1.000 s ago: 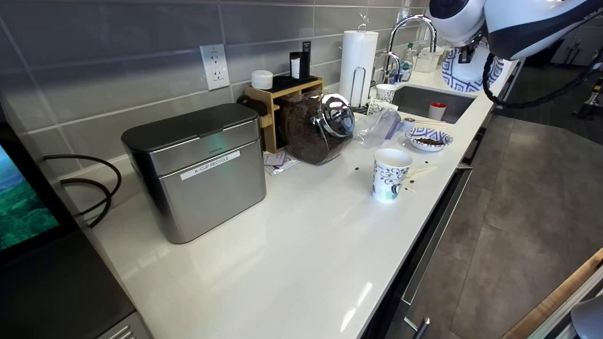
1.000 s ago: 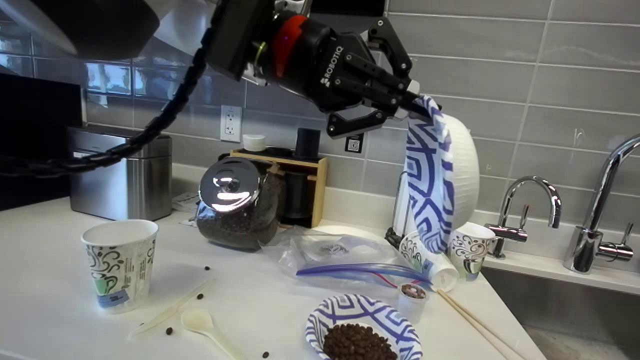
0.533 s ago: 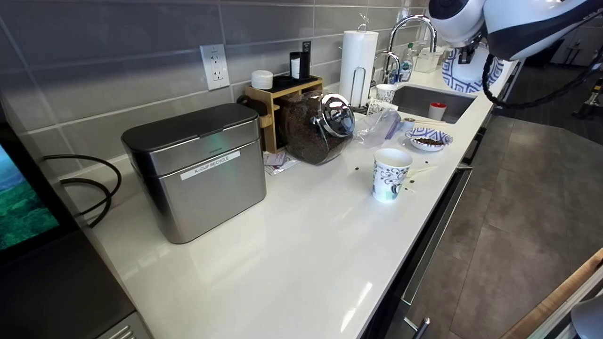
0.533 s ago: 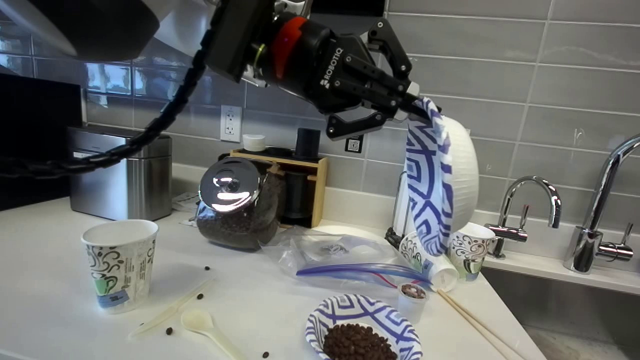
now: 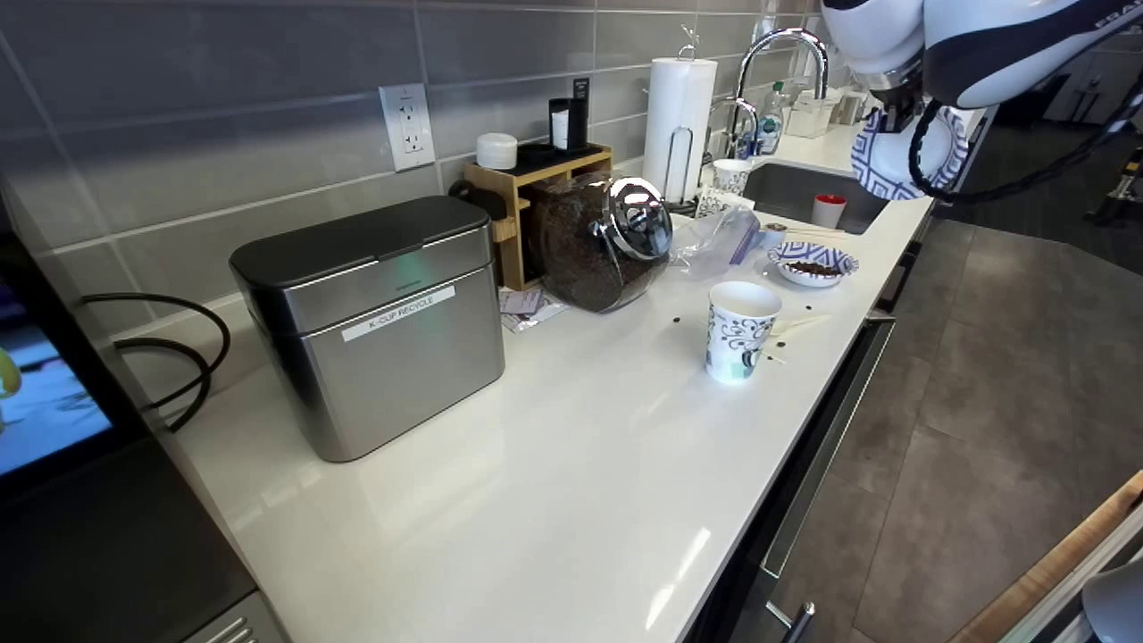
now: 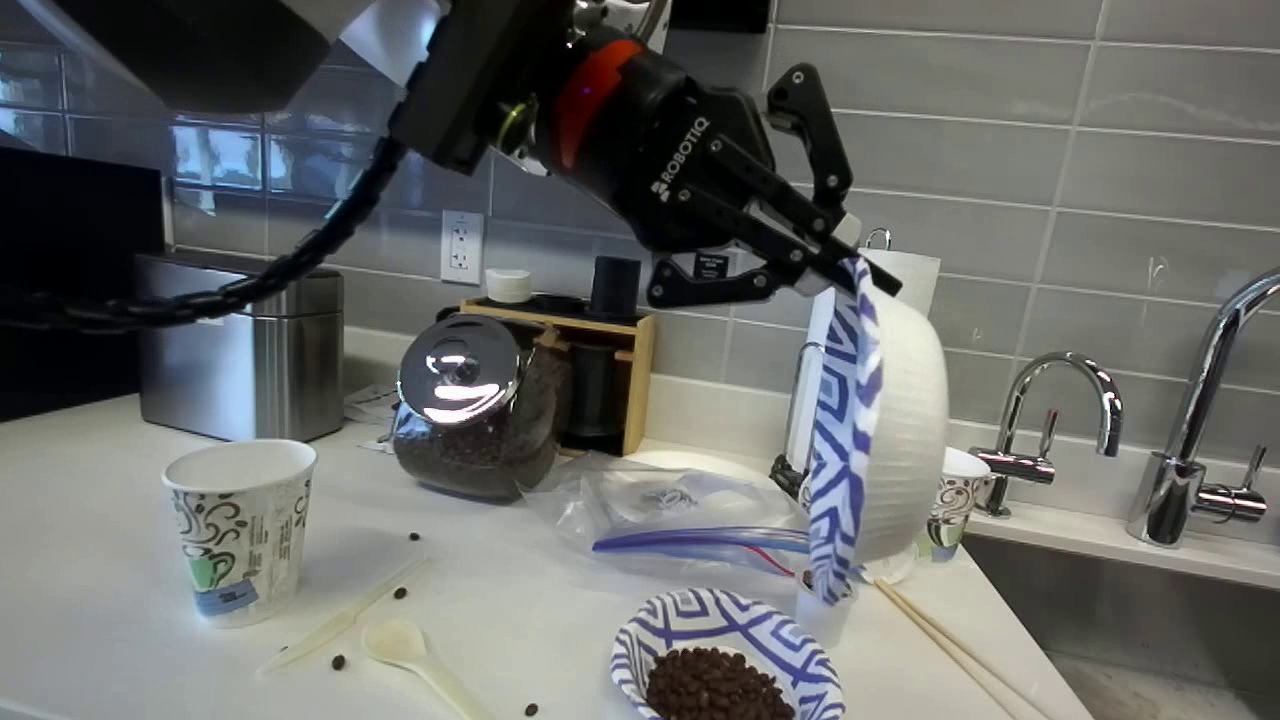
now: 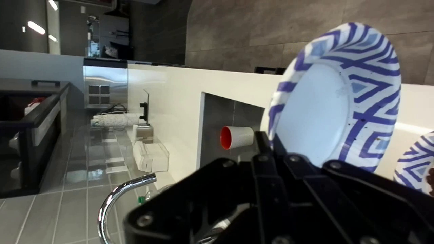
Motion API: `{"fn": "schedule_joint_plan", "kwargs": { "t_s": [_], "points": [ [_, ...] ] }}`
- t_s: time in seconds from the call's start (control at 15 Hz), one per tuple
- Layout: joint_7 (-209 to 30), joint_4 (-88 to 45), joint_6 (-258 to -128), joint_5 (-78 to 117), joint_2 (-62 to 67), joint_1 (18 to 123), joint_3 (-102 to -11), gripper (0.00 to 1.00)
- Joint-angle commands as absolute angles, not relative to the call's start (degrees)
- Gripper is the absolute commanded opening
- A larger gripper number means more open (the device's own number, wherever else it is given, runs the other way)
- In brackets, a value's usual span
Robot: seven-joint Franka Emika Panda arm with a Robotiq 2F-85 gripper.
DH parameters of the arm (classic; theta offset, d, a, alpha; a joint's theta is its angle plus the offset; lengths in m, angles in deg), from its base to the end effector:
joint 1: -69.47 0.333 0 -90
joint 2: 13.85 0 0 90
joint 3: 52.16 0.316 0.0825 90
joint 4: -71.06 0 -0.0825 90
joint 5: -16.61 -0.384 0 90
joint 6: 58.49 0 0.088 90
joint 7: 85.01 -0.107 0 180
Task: Pour the contents in the bowl on the left into the bowl on the right.
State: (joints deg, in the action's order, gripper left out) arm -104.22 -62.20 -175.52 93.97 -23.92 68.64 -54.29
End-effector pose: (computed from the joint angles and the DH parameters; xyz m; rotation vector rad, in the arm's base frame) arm 0.4887 -0.0797 0.4373 1.9671 0.3755 0.0848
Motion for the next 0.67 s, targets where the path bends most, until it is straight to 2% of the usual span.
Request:
{"fn": "schedule_joint_plan", "kwargs": {
  "t_s": [0.0, 0.6],
  "points": [
    [-100.51, -61.08, -178.66, 86.20, -23.33, 68.37, -55.81, 0.01],
    [-85.88, -60.82, -191.63, 63.66, -22.66, 67.45, -59.08, 0.01]
  ]
}}
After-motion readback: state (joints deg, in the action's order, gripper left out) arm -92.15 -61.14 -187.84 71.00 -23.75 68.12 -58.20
